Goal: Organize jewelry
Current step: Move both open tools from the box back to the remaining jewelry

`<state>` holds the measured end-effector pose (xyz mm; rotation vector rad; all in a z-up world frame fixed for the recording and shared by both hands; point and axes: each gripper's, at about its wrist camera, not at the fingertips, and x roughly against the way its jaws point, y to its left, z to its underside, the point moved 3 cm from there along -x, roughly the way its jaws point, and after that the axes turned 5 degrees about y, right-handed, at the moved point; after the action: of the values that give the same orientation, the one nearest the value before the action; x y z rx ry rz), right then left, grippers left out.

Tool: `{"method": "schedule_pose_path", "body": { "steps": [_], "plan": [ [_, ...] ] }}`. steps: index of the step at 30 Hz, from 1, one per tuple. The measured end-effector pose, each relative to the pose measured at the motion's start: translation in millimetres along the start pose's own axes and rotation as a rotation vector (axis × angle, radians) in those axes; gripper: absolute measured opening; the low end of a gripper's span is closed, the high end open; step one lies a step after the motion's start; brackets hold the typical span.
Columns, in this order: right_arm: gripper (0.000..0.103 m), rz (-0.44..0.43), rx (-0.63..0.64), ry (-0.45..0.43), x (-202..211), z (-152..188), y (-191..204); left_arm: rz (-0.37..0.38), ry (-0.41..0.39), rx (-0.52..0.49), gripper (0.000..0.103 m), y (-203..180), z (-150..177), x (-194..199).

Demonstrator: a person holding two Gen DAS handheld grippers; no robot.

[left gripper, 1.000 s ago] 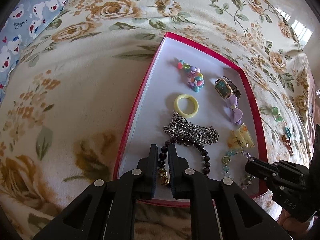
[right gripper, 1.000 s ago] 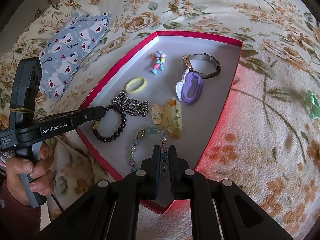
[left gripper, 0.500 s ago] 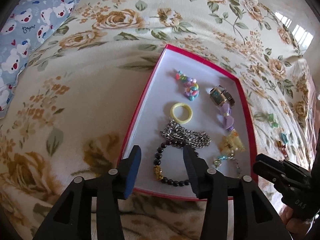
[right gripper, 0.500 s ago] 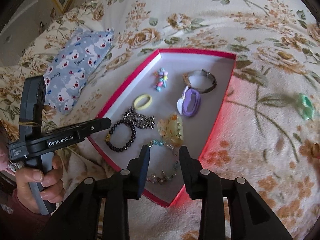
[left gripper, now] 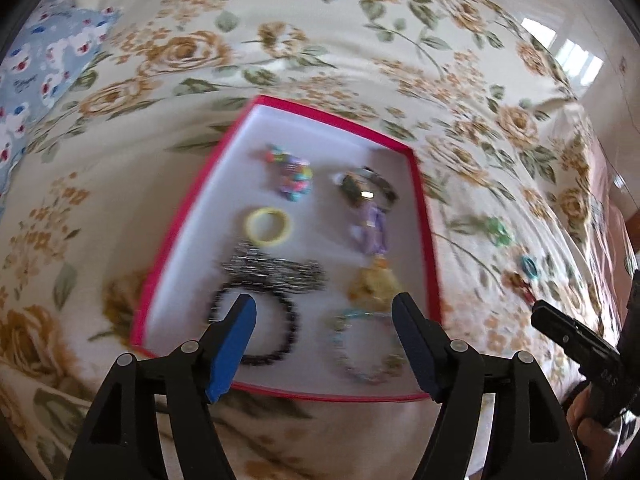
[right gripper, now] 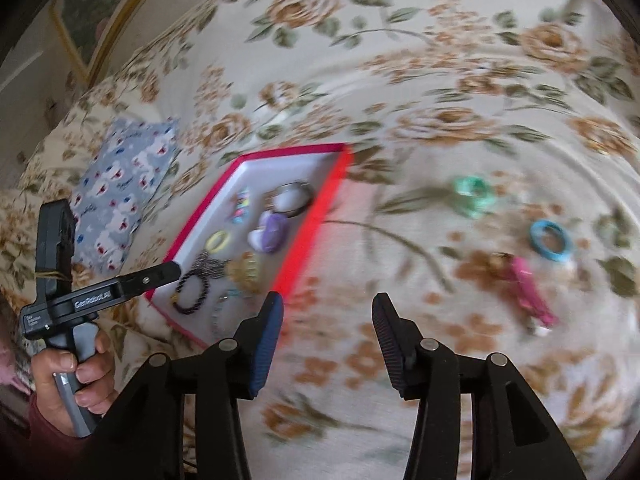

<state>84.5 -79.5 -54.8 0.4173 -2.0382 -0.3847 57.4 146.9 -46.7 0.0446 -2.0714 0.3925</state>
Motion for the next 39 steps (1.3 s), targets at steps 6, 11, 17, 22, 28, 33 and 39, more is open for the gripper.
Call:
{"method": "schedule_pose_path", "body": {
  "steps": [6, 11, 17, 22, 28, 33, 39],
  "plan": [
    [0.049, 0.060, -0.077, -0.035, 27, 8, -44, 0.037, 0.026, -0.070, 0.071, -35, -3, -12],
    [0.049, 0.094, -0.122, -0.063, 45, 11, -71, 0.053, 0.041, -0.120, 0.071, -57, -8, -20],
    [0.049, 0.121, -0.132, -0.076, 55, 11, -92, 0.069, 0.056, -0.175, 0.071, -88, -19, -33],
    [0.049, 0.124, -0.129, -0.078, 56, 8, -103, 0.072, 0.063, -0.209, 0.071, -107, -33, -47],
    [0.049, 0.142, -0.156, -0.086, 52, 0, -117, 0.073, 0.079, -0.241, 0.071, -131, -46, -68],
    [0.049, 0.152, -0.165, -0.074, 45, -8, -127, 0.078, 0.094, -0.256, 0.071, -150, -58, -90],
    [0.048, 0.186, -0.188, -0.063, 37, -17, -142, 0.098, 0.116, -0.255, 0.071, -169, -77, -120]
  ]
}}
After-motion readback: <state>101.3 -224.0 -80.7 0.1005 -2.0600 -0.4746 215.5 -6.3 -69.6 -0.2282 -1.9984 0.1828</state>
